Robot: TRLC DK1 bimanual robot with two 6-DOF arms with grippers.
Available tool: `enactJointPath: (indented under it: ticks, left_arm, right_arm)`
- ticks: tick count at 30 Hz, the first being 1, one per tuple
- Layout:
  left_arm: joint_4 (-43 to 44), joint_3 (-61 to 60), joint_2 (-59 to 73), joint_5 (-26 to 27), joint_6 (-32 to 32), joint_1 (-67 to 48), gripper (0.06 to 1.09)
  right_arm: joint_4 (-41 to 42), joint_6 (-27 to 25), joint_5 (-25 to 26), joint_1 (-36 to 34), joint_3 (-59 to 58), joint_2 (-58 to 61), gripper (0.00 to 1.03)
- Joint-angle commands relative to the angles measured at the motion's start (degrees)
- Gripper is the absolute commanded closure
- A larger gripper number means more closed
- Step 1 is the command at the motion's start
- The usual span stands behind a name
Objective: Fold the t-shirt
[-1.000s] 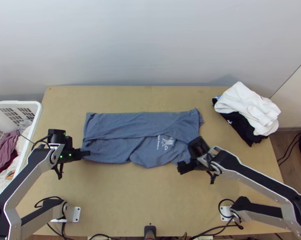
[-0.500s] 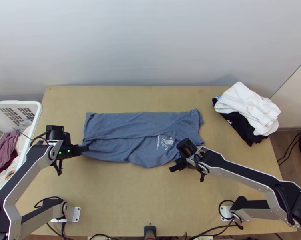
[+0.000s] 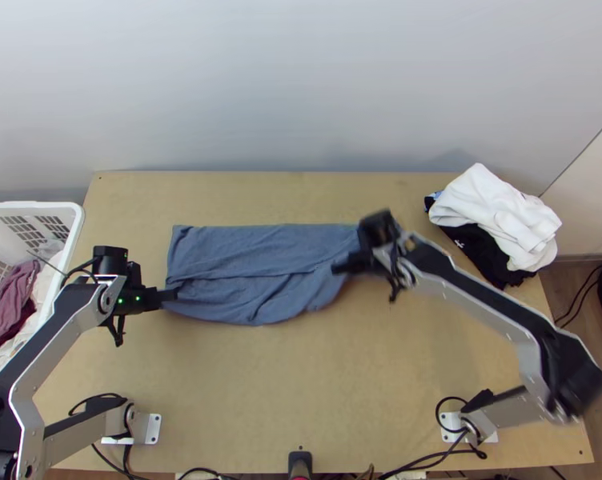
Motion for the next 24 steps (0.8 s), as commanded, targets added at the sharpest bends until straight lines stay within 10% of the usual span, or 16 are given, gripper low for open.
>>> enactJointPath:
  ticks: [1,5,13,24]
  left_arm:
    - [0.18,0.54,1.51,0.05,0.07,-0.06,1.05]
    - [0.18,0.45,2.21,0.14,-0.1,-0.06,1.05]
    - [0.18,-0.25,3.0,0.14,-0.37,-0.15,1.05]
    - [1.32,-1.92,3.35,0.05,-0.19,0.11,1.05]
  right_arm:
    - [0.53,0.63,-2.49,-5.72,14.87,15.18,1.0]
    - [1.05,2.39,-4.68,-7.04,19.27,21.77,0.91]
    - [-1.32,8.19,-7.06,-7.83,17.33,17.03,0.06]
    - [-16.52,9.68,-23.49,-6.68,5.2,4.55,0.04]
